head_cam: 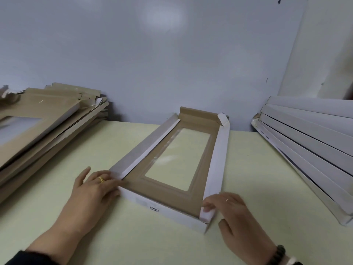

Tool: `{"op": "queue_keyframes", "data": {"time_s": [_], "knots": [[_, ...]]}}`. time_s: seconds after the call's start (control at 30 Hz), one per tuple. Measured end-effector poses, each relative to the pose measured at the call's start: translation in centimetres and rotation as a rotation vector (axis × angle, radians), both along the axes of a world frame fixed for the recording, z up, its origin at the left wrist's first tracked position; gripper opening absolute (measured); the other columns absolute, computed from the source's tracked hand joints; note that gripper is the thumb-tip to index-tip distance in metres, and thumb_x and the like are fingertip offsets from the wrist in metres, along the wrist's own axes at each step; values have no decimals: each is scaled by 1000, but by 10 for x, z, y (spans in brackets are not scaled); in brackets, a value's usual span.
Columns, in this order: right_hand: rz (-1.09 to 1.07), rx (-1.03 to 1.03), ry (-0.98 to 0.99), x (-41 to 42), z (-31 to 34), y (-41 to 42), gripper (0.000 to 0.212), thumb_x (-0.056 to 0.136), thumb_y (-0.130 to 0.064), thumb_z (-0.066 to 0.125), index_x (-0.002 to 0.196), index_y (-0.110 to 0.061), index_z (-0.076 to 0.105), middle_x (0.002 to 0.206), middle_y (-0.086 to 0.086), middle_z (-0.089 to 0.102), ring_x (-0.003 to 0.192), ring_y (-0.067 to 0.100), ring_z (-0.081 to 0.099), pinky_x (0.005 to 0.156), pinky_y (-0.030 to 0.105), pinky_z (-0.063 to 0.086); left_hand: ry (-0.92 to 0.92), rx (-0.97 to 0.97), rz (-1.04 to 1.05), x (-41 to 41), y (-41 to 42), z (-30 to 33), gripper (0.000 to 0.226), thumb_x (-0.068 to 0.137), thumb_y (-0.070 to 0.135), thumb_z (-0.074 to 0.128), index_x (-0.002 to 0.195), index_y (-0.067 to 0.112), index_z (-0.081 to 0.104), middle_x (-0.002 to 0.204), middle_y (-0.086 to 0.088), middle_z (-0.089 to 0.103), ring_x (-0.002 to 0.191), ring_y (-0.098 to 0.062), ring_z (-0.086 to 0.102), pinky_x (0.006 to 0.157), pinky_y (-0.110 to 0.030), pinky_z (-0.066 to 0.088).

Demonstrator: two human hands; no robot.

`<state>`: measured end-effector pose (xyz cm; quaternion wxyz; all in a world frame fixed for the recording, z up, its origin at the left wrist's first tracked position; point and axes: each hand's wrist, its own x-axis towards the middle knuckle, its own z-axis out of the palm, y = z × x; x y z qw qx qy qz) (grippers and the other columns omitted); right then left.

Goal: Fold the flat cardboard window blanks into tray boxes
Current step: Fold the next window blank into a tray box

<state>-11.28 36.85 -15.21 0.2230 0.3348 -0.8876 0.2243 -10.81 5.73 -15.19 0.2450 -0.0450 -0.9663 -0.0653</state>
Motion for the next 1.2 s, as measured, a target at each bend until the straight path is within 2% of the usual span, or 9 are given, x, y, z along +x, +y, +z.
{"op": "queue_keyframes", "data": {"time_s": [0.07, 0.2, 0.4, 0.53, 0.7, 0.87, 1.0, 1.1, 1.2], "knots": [[-50, 104, 47, -5, 4, -2, 36, 54, 2, 44, 75, -16, 67, 76, -10, 66, 79, 9, 62, 87, 24, 36, -6, 61, -28, 4, 3, 2, 26, 74, -2, 70, 93, 15, 74, 94, -1, 71, 98, -31, 64, 93, -44, 34], [-49, 180, 122, -6, 1, -25, 29, 63, -16, 38, 64, -21, 66, 69, -12, 62, 70, 10, 63, 91, 29, 36, -45, 208, -293, 22, 59, 16, 48, 95, 40, 29, 109, 15, 67, 99, 5, 68, 89, -14, 64, 77, -27, 39], [53, 153, 86, -6, -6, -50, 10, 60, -18, 53, 66, -21, 61, 68, -11, 57, 68, 12, 56, 88, 26, 38, -157, -217, -312, 27, 105, 10, 36, 51, 60, 73, 56, 26, 64, 42, 13, 50, 43, 3, 51, 47, -11, 35], [19, 142, 70, -14, -5, -46, 27, 59, -5, 63, 74, -27, 67, 74, -16, 63, 74, 7, 63, 93, 28, 33, -204, -245, -357, 29, 81, 23, 32, 52, 46, 63, 39, 22, 46, 36, 12, 40, 37, 0, 43, 39, -11, 27], [-89, 95, -12, -34, -6, -31, 37, 63, 11, 66, 81, -21, 70, 79, -10, 68, 80, 9, 66, 94, 29, 26, -207, -14, -318, 30, 39, 20, 35, 81, 43, 30, 75, 16, 50, 69, 0, 45, 67, -10, 41, 57, -10, 28], [-214, 124, 90, -44, -8, 2, 18, 61, -5, 62, 70, -19, 69, 64, -7, 65, 57, 16, 63, 65, 30, 35, -365, 101, -160, 19, -11, 21, 23, 82, 30, 48, 65, 15, 52, 59, 8, 39, 66, -5, 37, 65, -19, 29], [-383, 101, 11, -43, -14, 51, 31, 62, 13, 65, 75, -14, 72, 71, 2, 69, 62, 27, 64, 60, 34, 51, -336, 154, -8, 11, -34, 17, 30, 85, 16, 57, 55, 19, 50, 60, 6, 47, 69, -19, 44, 69, -17, 30], [-503, 129, 44, -38, -10, 86, 35, 52, 13, 54, 71, -10, 73, 59, 5, 64, 49, 28, 61, 47, 20, 38, -277, 240, 66, 3, -36, 18, 20, 85, 5, 60, 75, 21, 68, 73, 9, 60, 75, -5, 51, 99, -31, 26], [-569, 165, 43, -29, -4, 105, 24, 63, -5, 44, 62, -9, 67, 47, 3, 55, 39, 27, 54, 42, 14, 25, -229, 250, 128, 0, -29, 10, 42, 82, -7, 59, 89, 34, 67, 87, 19, 62, 87, -7, 55, 106, -36, 17]]}}
